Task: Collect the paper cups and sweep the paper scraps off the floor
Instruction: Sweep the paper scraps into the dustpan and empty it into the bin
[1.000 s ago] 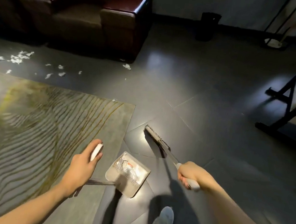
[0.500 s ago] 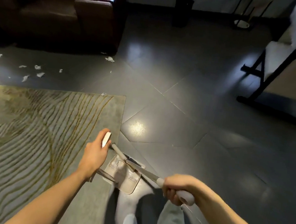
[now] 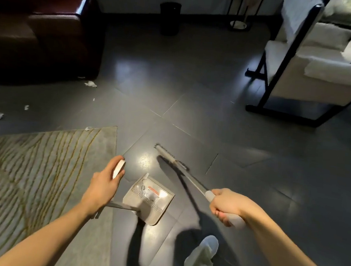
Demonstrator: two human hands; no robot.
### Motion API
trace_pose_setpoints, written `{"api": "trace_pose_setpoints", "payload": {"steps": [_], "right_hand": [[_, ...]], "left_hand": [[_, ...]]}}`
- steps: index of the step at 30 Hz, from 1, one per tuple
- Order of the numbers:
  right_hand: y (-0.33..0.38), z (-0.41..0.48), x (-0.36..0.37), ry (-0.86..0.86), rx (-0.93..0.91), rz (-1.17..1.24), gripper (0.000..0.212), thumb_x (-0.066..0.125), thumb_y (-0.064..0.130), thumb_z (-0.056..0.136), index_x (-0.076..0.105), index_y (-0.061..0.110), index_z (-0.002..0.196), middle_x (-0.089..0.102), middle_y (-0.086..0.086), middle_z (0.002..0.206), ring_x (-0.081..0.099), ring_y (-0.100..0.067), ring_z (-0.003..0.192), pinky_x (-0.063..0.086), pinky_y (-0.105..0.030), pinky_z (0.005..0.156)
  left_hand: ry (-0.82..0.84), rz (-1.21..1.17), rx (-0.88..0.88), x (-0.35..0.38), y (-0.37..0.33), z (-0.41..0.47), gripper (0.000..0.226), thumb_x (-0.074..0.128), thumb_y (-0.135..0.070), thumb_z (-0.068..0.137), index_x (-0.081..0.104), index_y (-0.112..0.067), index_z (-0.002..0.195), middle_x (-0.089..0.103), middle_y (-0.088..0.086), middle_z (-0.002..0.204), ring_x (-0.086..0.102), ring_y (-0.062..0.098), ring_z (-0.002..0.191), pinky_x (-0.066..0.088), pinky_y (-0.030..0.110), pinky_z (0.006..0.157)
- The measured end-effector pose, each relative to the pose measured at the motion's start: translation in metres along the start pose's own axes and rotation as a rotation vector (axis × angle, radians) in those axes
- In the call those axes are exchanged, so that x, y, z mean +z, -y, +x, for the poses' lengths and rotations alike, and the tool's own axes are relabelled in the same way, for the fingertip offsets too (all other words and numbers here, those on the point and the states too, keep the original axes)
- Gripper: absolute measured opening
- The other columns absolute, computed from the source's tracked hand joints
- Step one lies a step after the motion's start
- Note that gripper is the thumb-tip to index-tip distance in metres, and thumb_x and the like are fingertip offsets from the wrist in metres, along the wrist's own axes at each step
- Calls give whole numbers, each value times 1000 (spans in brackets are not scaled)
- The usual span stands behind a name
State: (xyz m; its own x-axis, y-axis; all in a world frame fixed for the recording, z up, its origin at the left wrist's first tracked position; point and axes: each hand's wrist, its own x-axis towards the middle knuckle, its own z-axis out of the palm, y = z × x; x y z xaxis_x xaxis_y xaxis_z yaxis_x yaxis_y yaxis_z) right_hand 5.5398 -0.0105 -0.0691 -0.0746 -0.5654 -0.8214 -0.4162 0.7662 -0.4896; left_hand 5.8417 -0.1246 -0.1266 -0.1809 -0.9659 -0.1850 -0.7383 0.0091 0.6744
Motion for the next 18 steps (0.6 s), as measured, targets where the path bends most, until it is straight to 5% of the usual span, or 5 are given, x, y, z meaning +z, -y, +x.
{"api": "trace_pose_setpoints", "payload": {"steps": [5, 9, 13, 18], "right_hand": [[-17, 35, -38, 1, 170, 140, 12, 45, -1, 84, 49, 10, 82, 47, -4, 59, 44, -6, 38, 37, -17, 41], [-25, 51, -24, 138, 272, 174, 30, 46, 1, 84, 53, 7, 113, 54, -3, 61, 48, -7, 45, 42, -20, 47], [-17, 45, -20, 331, 332, 439, 27, 33, -6, 83, 47, 13, 96, 43, 1, 42, 36, -5, 36, 33, -17, 39], [-28, 21, -109, 368, 365, 694, 16, 39, -4, 87, 47, 9, 83, 40, 2, 42, 35, -2, 29, 28, -11, 30]], "left_hand": [[92, 63, -1, 35, -31, 33, 41, 46, -32, 99, 35, -40, 137, 62, 9, 102, 62, 17, 67, 54, 32, 62], [101, 76, 6, 53, -60, 69, 38, 46, -32, 99, 38, -37, 136, 64, 13, 106, 60, 17, 71, 46, 29, 65], [106, 72, 64, 73, -83, 77, 37, 47, -36, 97, 41, -38, 133, 61, 4, 110, 55, 15, 78, 43, 30, 75], [120, 64, 84, 78, -109, 85, 27, 48, -43, 95, 42, -55, 118, 61, -4, 113, 57, 22, 87, 47, 37, 77]]}}
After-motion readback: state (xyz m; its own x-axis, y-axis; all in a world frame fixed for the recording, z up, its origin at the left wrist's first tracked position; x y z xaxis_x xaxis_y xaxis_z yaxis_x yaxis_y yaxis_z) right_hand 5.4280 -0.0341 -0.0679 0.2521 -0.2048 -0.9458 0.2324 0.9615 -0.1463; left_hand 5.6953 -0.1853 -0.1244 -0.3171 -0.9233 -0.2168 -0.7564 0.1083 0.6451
